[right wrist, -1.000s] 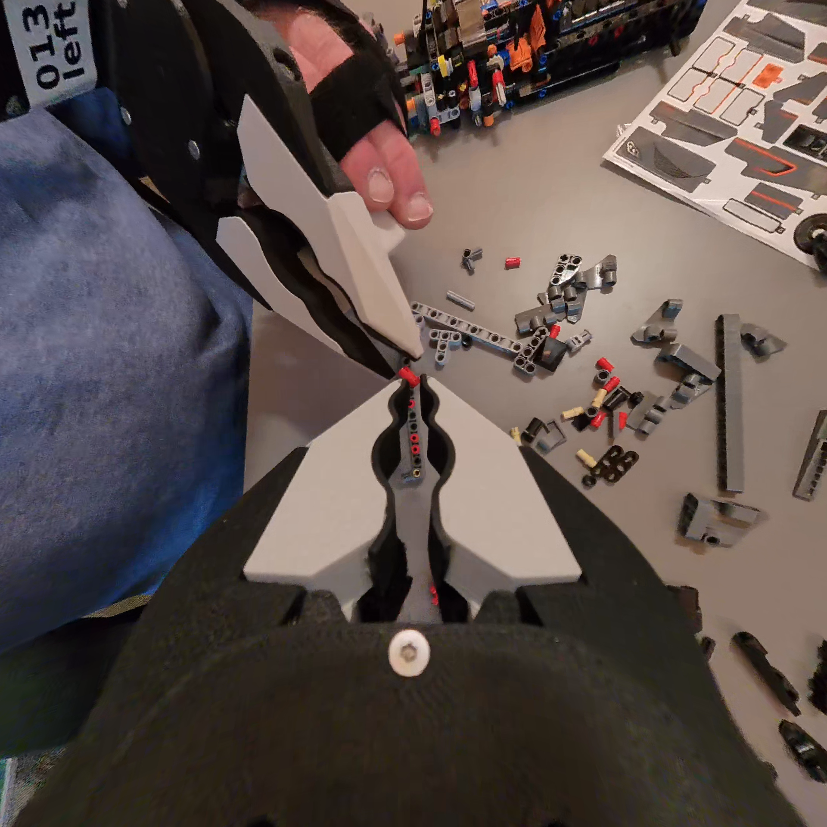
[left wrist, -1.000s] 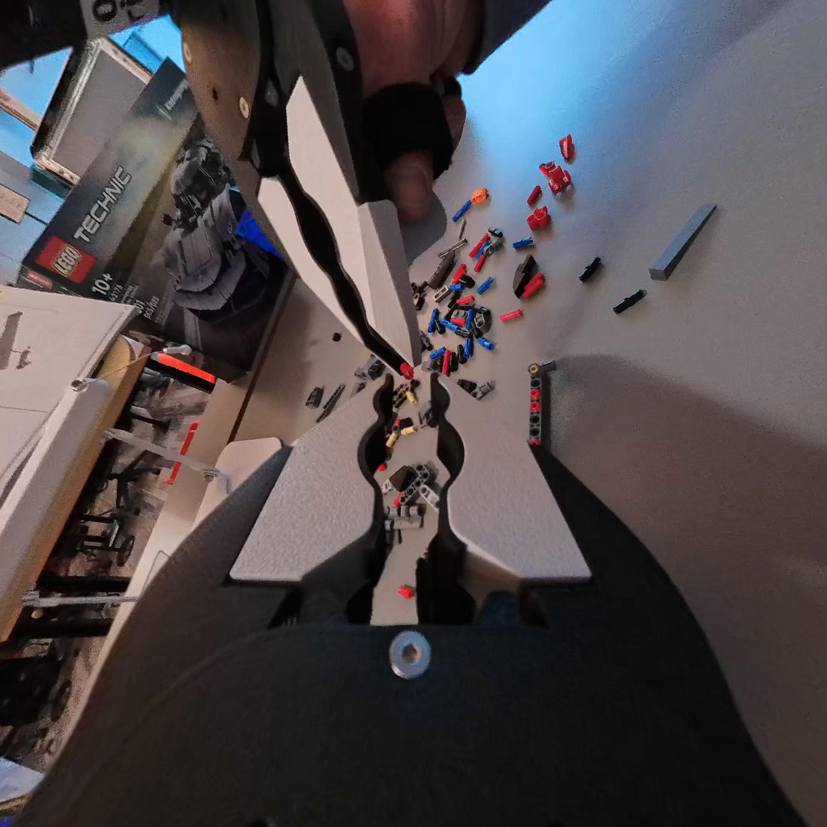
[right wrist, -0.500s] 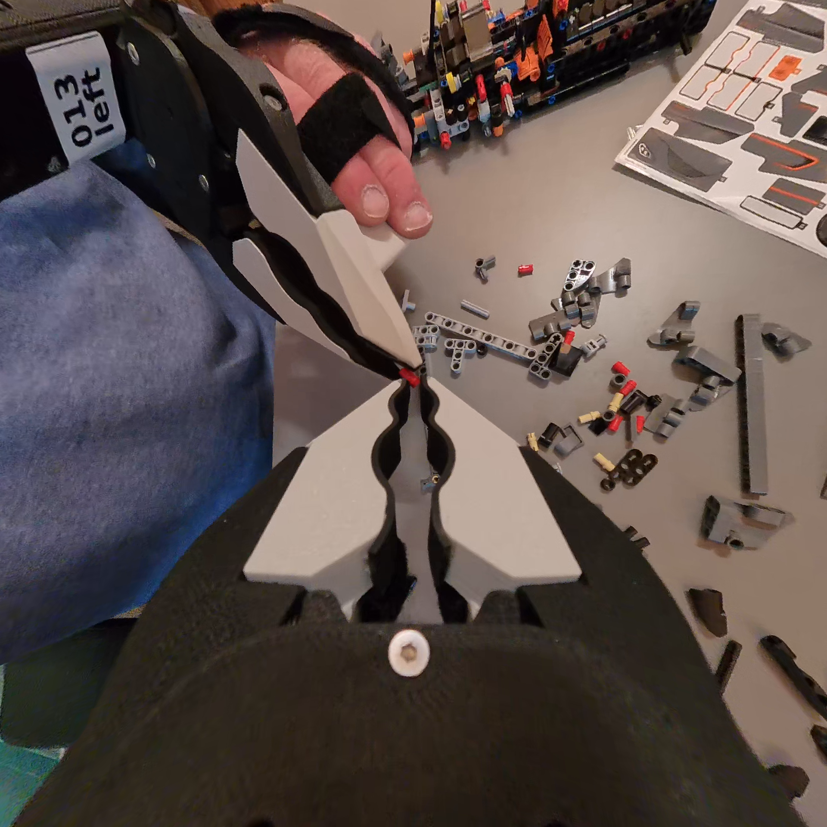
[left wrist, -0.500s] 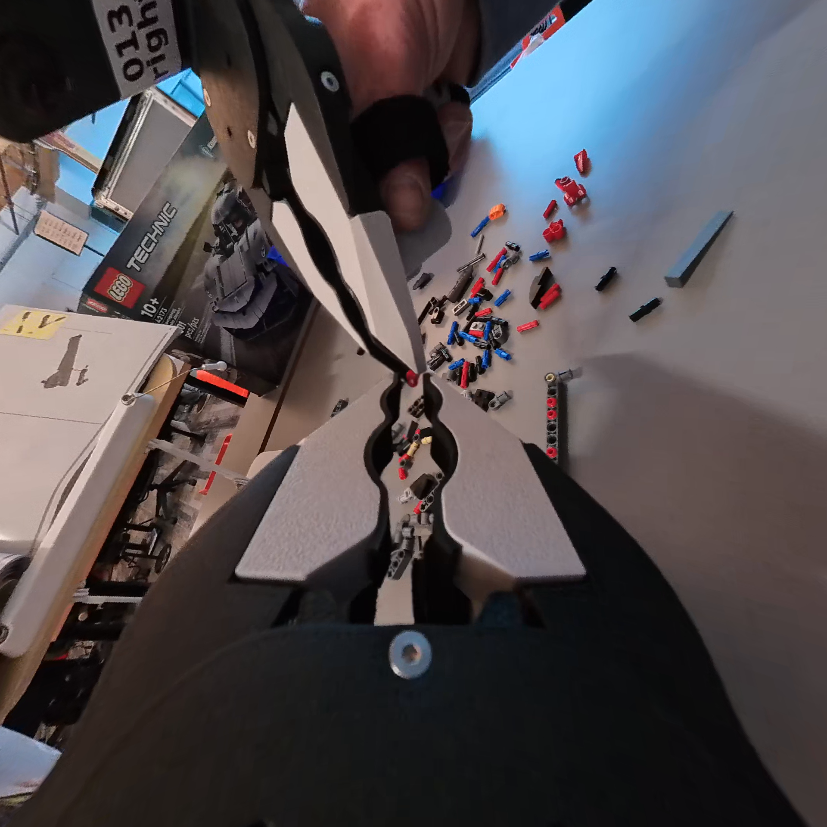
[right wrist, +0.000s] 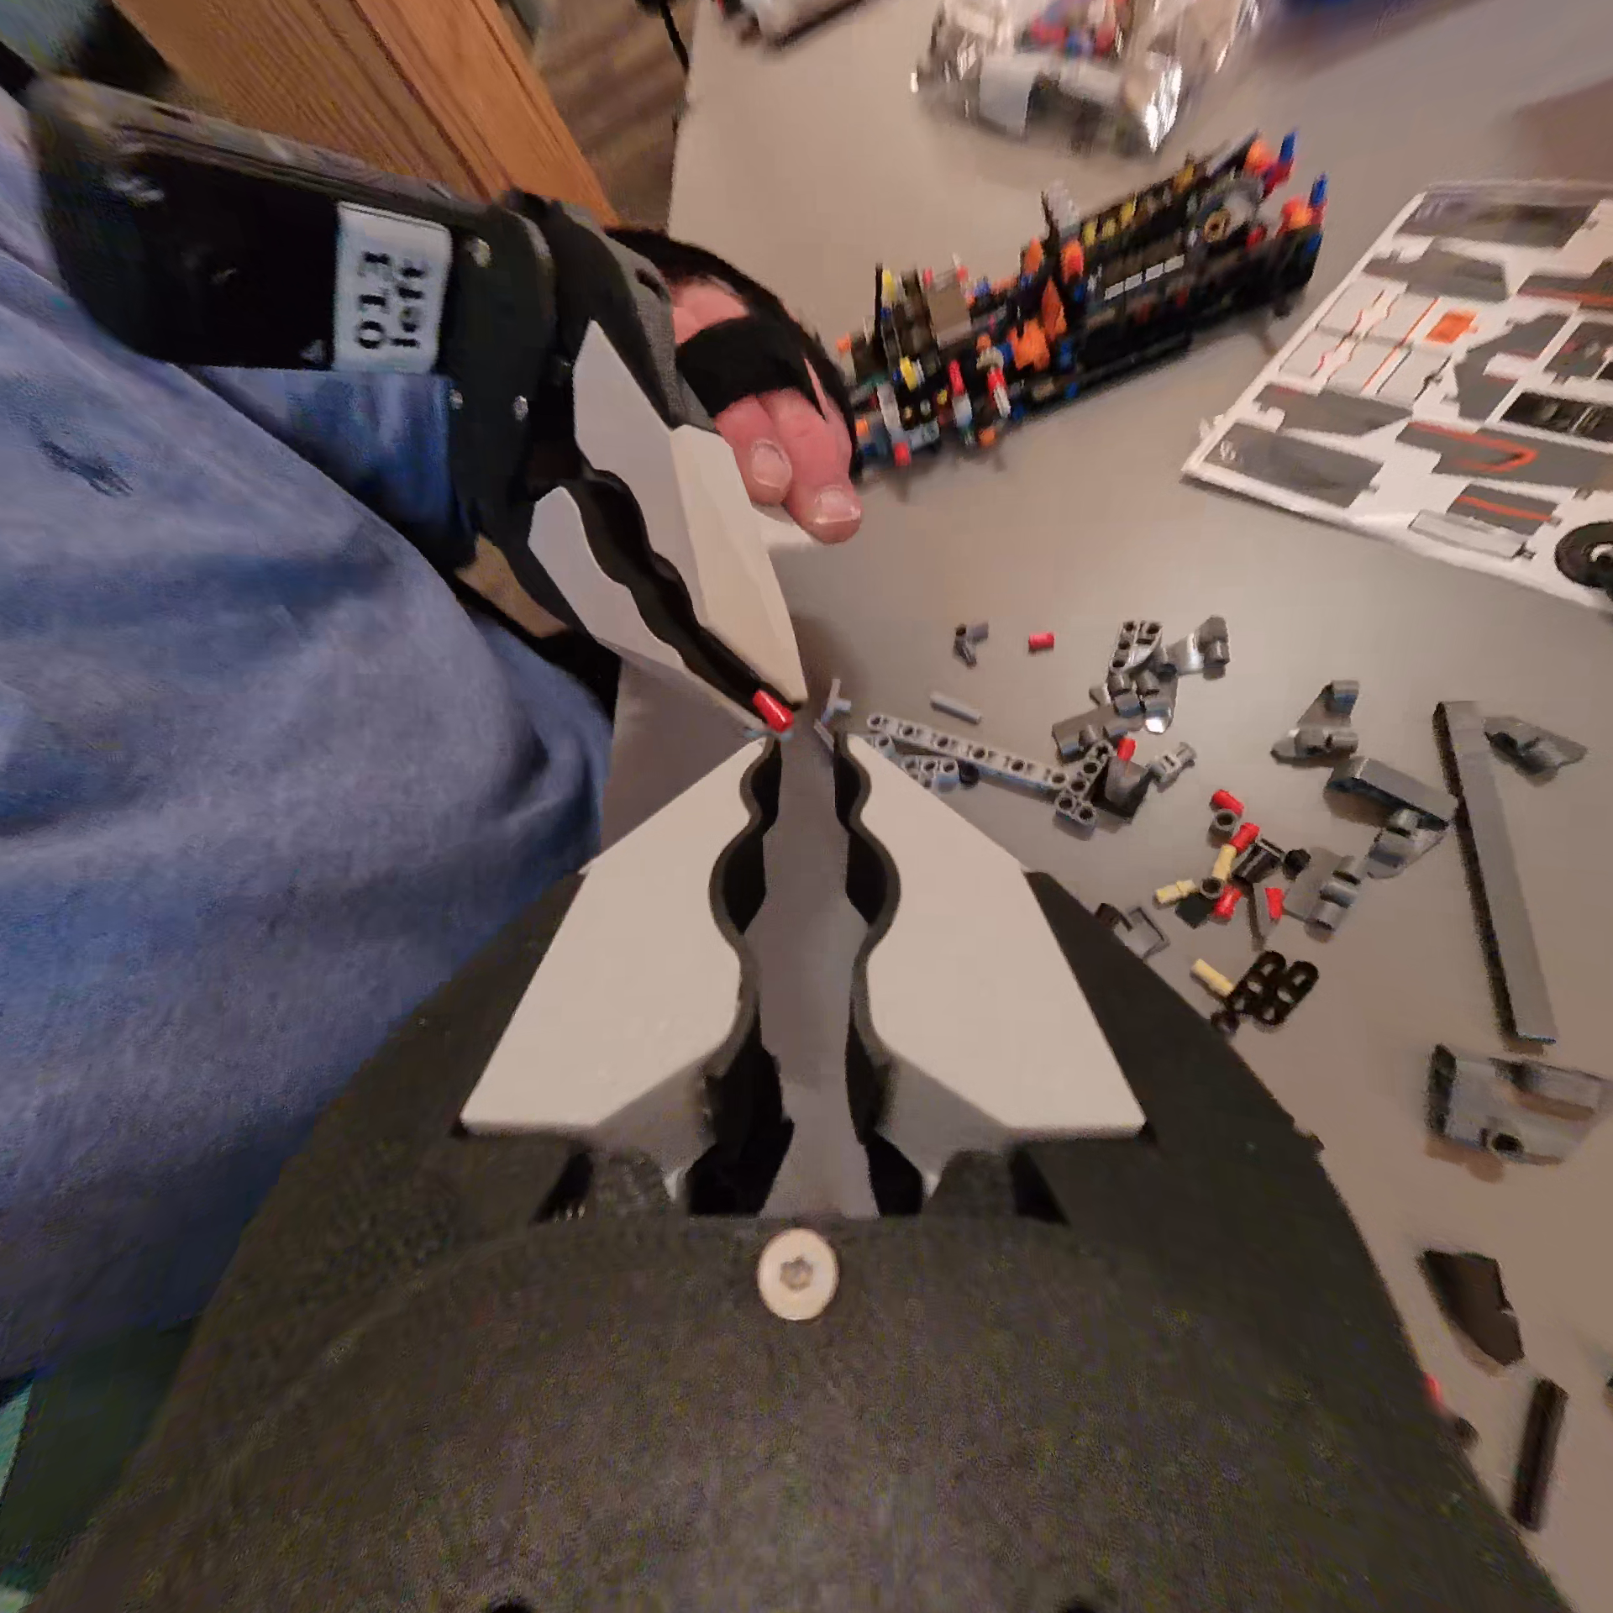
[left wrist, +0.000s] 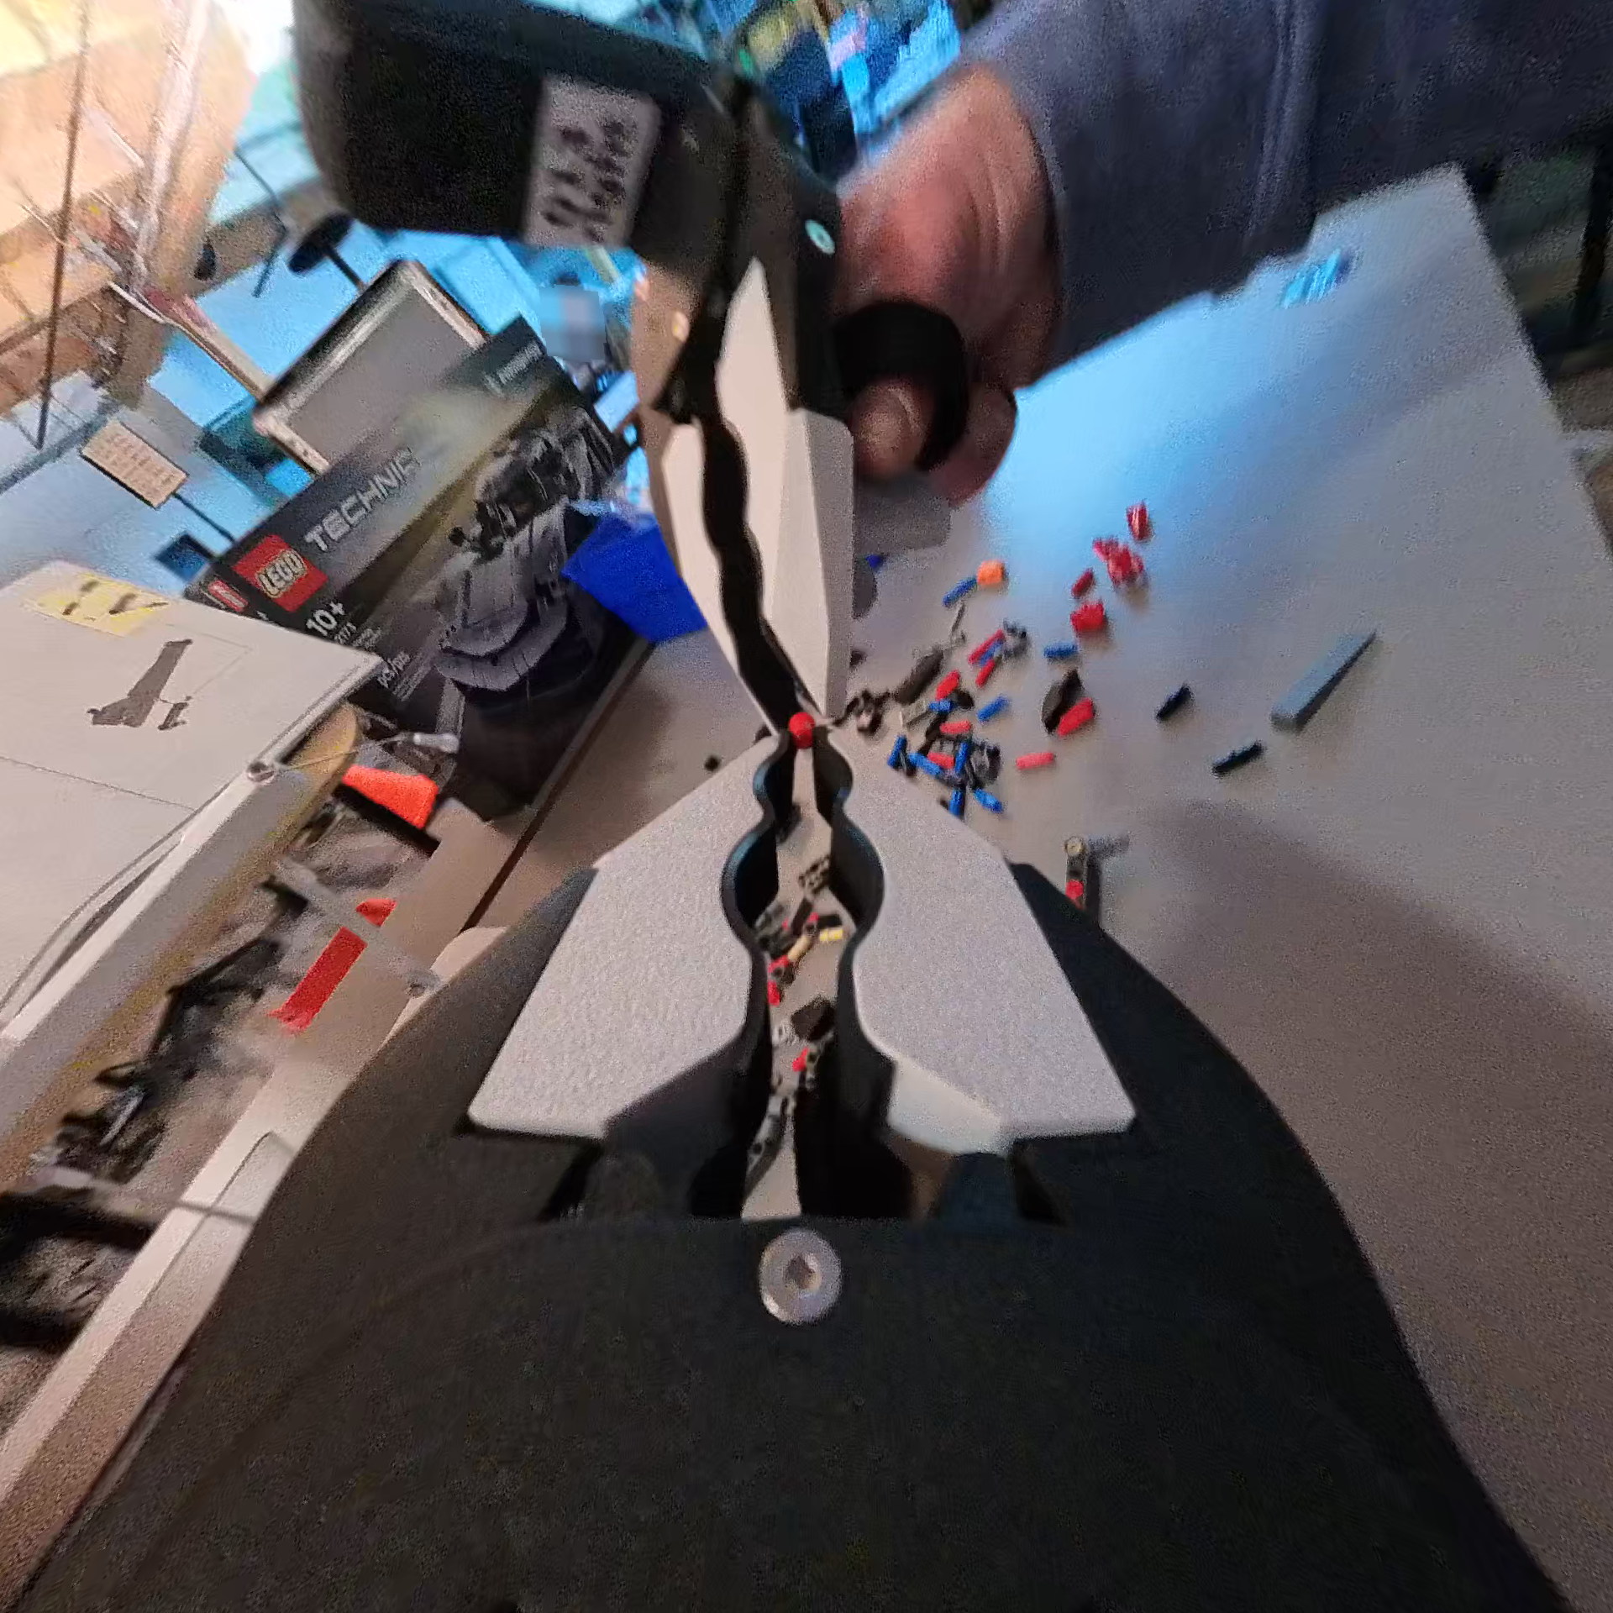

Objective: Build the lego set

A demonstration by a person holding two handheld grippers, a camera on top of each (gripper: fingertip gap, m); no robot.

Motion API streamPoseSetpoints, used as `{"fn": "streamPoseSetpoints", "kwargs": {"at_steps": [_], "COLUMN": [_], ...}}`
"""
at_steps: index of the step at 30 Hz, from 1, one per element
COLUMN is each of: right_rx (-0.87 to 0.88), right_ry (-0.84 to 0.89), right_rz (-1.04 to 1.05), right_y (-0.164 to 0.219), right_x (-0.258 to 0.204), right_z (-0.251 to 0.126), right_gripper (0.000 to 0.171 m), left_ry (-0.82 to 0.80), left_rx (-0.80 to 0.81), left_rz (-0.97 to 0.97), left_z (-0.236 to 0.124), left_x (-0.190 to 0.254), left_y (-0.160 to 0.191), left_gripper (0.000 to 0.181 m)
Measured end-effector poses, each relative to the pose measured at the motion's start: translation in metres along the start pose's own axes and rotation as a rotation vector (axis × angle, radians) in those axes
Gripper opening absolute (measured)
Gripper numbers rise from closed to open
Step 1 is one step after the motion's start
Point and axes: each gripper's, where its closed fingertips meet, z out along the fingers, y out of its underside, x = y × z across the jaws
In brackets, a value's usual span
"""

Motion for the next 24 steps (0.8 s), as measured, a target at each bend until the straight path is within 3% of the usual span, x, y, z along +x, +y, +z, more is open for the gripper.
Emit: {"fn": "streamPoseSetpoints", "kwargs": {"at_steps": [7, 24], "right_rx": [0.334, 0.416], "right_ry": [-0.193, -0.308], "right_rz": [0.024, 0.056], "right_y": [-0.039, -0.055], "right_x": [-0.034, -0.052], "right_z": [-0.020, -0.025], "right_gripper": [0.009, 0.002], "left_ry": [-0.010, -0.105], "left_rx": [0.212, 0.251], "left_rz": [-0.054, 0.168], "left_z": [-0.018, -0.024], "left_x": [-0.015, -0.022], "left_y": [-0.039, -0.061], "left_gripper": [0.001, 0.001]}}
